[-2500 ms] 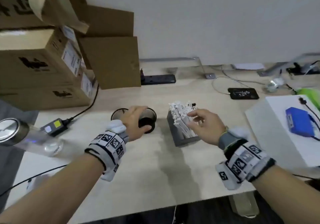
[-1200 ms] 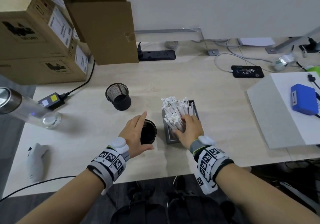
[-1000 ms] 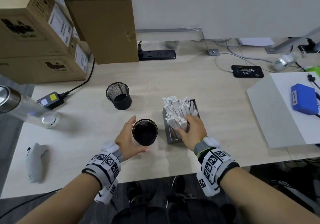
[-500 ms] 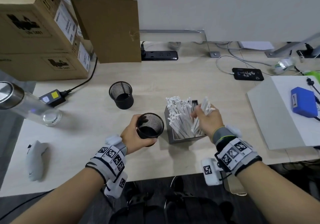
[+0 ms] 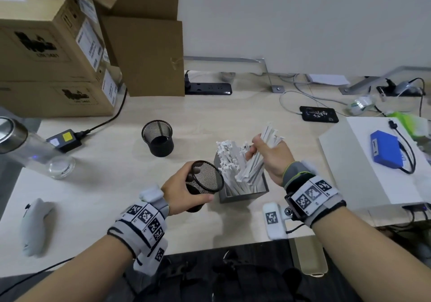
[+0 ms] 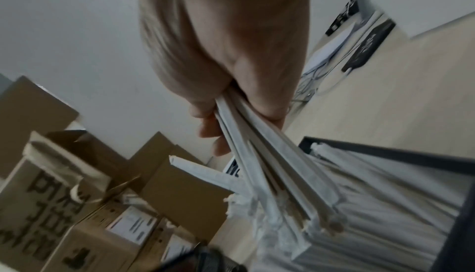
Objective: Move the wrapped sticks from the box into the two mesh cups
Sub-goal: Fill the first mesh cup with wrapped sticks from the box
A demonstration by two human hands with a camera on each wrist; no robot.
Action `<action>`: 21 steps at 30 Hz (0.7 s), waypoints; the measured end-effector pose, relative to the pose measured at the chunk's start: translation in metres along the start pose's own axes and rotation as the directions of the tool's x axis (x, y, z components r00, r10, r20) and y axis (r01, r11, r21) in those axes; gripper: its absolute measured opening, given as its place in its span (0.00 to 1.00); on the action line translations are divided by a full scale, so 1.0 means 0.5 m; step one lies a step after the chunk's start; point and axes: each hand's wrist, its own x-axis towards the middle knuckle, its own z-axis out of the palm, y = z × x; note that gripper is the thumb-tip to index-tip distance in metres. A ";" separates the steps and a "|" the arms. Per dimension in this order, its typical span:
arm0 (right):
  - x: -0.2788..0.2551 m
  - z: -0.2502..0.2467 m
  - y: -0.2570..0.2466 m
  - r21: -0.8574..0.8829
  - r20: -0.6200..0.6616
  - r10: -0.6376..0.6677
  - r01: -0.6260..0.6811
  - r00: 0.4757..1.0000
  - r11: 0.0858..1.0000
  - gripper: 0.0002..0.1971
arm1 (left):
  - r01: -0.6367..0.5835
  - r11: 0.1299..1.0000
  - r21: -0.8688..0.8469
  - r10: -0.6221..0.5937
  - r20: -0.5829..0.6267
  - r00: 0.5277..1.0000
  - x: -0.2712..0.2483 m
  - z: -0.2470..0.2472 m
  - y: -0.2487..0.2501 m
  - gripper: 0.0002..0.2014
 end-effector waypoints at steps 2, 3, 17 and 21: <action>-0.017 0.022 -0.015 0.013 0.054 -0.055 0.054 0.997 0.998 0.19 | -0.061 0.998 0.034 0.061 0.006 0.998 0.006 0.001 0.027 0.38; -0.026 0.037 -0.025 0.042 0.079 -0.072 0.069 0.994 0.997 0.17 | -0.097 0.994 0.055 0.097 -0.002 0.995 0.008 -0.001 0.041 0.38; -0.088 0.144 -0.060 -0.133 0.153 -0.262 0.283 0.953 0.950 0.08 | -0.185 0.906 0.380 0.219 -0.048 0.975 0.006 -0.016 0.078 0.40; -0.073 0.137 -0.117 0.030 -0.034 -0.260 0.261 0.965 0.965 0.07 | -0.133 0.969 0.208 0.152 -0.076 0.985 -0.007 -0.027 0.075 0.41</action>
